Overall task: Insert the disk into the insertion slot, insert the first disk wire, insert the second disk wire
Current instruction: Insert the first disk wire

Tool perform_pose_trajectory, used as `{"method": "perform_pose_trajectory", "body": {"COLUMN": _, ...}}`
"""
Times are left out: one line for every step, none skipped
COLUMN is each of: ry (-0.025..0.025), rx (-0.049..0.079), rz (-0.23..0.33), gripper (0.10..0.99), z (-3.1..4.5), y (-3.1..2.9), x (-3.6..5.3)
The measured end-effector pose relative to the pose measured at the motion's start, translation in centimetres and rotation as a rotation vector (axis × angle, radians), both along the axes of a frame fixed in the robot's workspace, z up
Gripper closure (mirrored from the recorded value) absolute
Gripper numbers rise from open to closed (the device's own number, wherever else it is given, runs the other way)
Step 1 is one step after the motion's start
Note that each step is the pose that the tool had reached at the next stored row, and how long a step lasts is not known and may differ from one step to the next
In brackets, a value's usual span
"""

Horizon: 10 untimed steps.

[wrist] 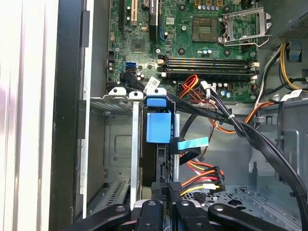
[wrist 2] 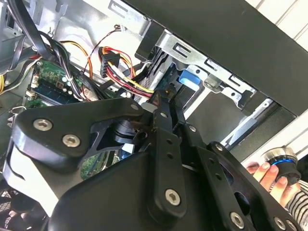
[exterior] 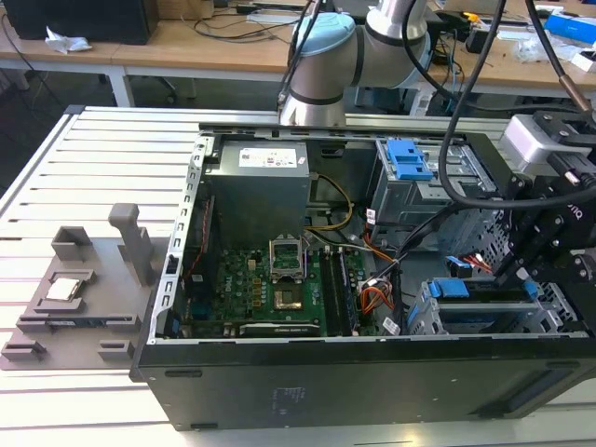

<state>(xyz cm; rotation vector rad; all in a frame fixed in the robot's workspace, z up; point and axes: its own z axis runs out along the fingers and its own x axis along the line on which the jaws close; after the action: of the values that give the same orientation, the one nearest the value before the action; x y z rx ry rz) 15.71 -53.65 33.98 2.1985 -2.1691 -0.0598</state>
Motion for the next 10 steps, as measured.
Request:
{"method": "perform_pose_trajectory", "body": {"ry": 0.0, "rx": 0.0, "rz": 0.0, "gripper": 0.918, "z": -0.04, "y": 0.0, "x": -0.01}}
{"method": "perform_pose_trajectory", "body": {"ry": 0.0, "rx": 0.001, "rz": 0.0, "gripper": 0.918, "z": -0.15, "y": 0.0, "x": -0.03}}
{"method": "perform_pose_trajectory", "body": {"ry": 0.0, "rx": 0.0, "rz": 0.0, "gripper": 0.918, "z": -0.26, "y": 0.0, "x": -0.04}}
{"method": "perform_pose_trajectory", "body": {"ry": 0.0003, "rx": 0.0, "rz": 0.0, "gripper": 0.918, "z": -0.36, "y": 0.0, "x": -0.04}}
{"method": "perform_pose_trajectory", "body": {"ry": 0.0001, "rx": 0.0, "rz": 0.0, "gripper": 0.918, "z": -0.41, "y": 0.0, "x": -0.04}}
{"method": "perform_pose_trajectory", "body": {"ry": 0.0, "rx": 0.0, "rz": 0.0, "gripper": 0.918, "z": -0.47, "y": -0.01, "x": -0.04}}
{"method": "perform_pose_trajectory", "body": {"ry": 0.0, "rx": 0.0, "rz": 0.0, "gripper": 0.918, "z": -0.48, "y": -0.01, "x": -0.04}}
{"method": "perform_pose_trajectory", "body": {"ry": 0.0, "rx": 0.0, "rz": 0.0, "gripper": 0.918, "z": -0.5, "y": 0.0, "x": -0.04}}
{"method": "perform_pose_trajectory", "body": {"ry": 0.0, "rx": 0.0, "rz": 0.0, "gripper": 0.918, "z": -0.5, "y": 0.0, "x": -0.04}}
{"method": "perform_pose_trajectory", "body": {"ry": -0.0002, "rx": 0.001, "rz": 0.0, "gripper": 0.918, "z": -0.52, "y": 0.0, "x": -0.03}}
